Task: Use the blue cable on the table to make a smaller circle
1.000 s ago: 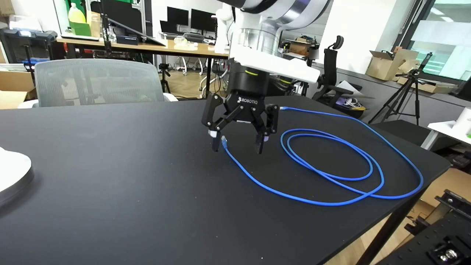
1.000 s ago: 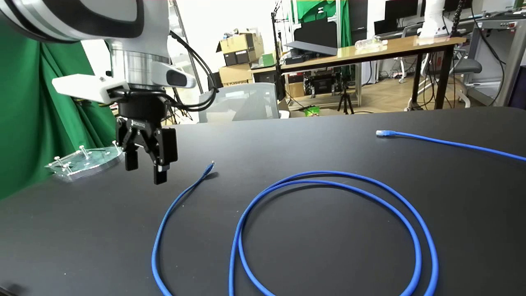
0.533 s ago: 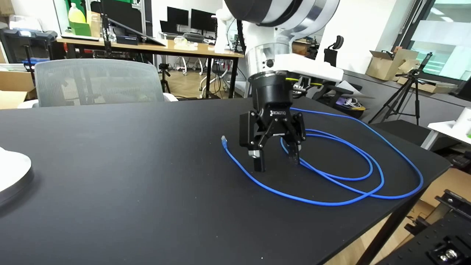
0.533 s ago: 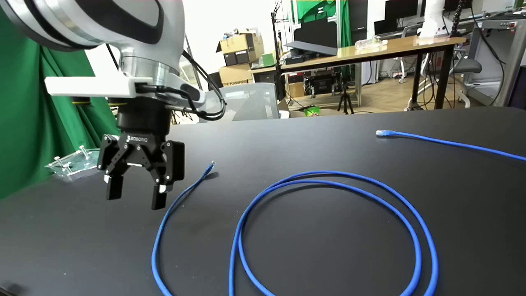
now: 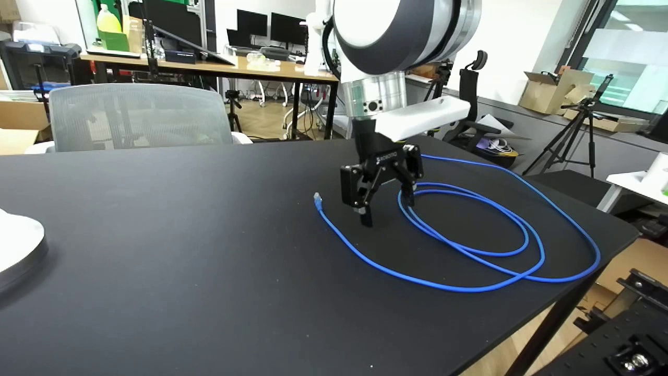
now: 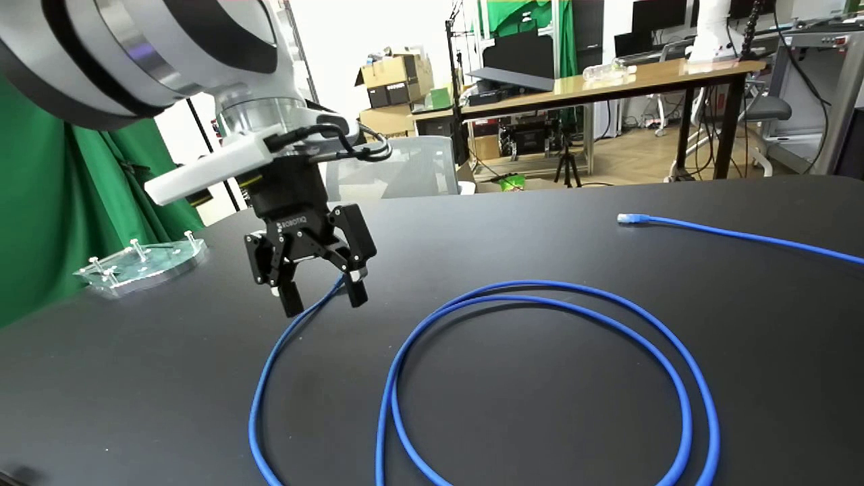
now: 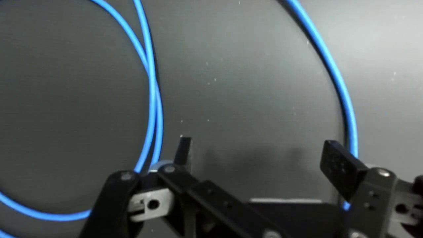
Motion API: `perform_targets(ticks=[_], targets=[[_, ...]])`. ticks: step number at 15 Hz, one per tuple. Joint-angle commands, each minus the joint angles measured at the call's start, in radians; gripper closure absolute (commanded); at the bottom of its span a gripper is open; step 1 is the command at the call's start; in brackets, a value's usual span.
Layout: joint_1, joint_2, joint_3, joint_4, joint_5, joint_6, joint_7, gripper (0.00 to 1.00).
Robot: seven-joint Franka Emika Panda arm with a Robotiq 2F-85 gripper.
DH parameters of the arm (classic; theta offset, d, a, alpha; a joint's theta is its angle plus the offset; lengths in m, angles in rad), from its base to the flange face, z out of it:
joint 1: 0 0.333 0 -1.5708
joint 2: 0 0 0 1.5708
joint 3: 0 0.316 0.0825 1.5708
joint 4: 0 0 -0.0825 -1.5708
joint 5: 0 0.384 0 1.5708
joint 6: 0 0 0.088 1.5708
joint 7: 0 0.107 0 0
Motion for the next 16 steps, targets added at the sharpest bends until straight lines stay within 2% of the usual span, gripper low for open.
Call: perform_targets(ticks=[1, 5, 9, 10, 11, 16], targets=[[0.068, 0.029, -0.048, 0.011, -0.049, 0.149, 0.203, 0.0], [0.154, 0.07, -0.111, 0.016, -0.039, 0.289, 0.346, 0.0], [0.218, 0.108, -0.144, 0.019, 0.002, 0.35, 0.383, 0.0], [0.23, 0.116, -0.146, 0.019, 0.014, 0.361, 0.384, 0.25], [0.24, 0.122, -0.148, 0.019, 0.026, 0.371, 0.378, 0.25], [0.291, 0.113, -0.167, 0.003, 0.087, 0.42, 0.373, 0.62]])
